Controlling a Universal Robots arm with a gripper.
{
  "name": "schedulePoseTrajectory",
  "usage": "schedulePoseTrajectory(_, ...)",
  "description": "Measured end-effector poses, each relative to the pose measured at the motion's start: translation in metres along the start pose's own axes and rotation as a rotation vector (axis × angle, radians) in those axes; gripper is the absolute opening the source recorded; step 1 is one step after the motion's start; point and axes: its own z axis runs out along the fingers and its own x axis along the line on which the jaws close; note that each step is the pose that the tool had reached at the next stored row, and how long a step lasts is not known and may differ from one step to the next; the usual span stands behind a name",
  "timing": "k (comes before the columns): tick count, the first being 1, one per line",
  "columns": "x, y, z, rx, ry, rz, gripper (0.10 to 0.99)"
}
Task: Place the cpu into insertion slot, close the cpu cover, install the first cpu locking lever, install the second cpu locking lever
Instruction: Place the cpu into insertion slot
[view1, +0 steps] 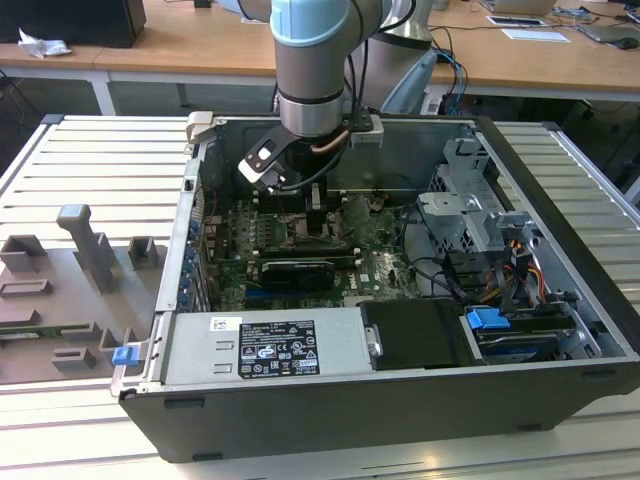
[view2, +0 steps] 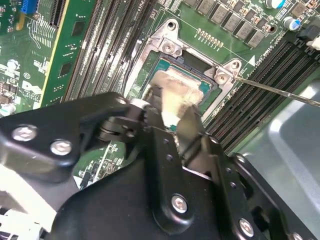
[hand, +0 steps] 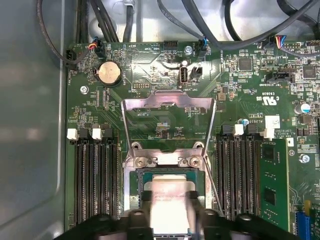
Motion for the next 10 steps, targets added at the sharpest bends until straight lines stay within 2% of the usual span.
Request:
schedulePoseTrajectory(1, 0.0000, 0.0000, 0.0000, 0.000, 0.0001, 0.000, 0.353)
schedulePoseTrajectory(3, 0.0000, 0.0000, -0.0002, 0.000, 0.0000, 0.000, 0.231)
schedulePoseTrajectory(4, 0.0000, 0.0000, -0.0003, 0.000, 0.0000, 0.000, 0.231)
schedulePoseTrajectory(5, 0.0000, 0.0000, -0.0004, 0.000, 0.0001, 0.000, 0.169)
schedulePoseTrajectory(6, 0.0000, 0.0000, -0.0005, 0.000, -0.0001, 0.000, 0.169)
schedulePoseTrajectory(7, 0.0000, 0.0001, -0.0008, 0.000, 0.0000, 0.000, 0.106)
schedulePoseTrajectory(10, 0.0000, 0.0001, -0.0015, 0.000, -0.0004, 0.001, 0.106)
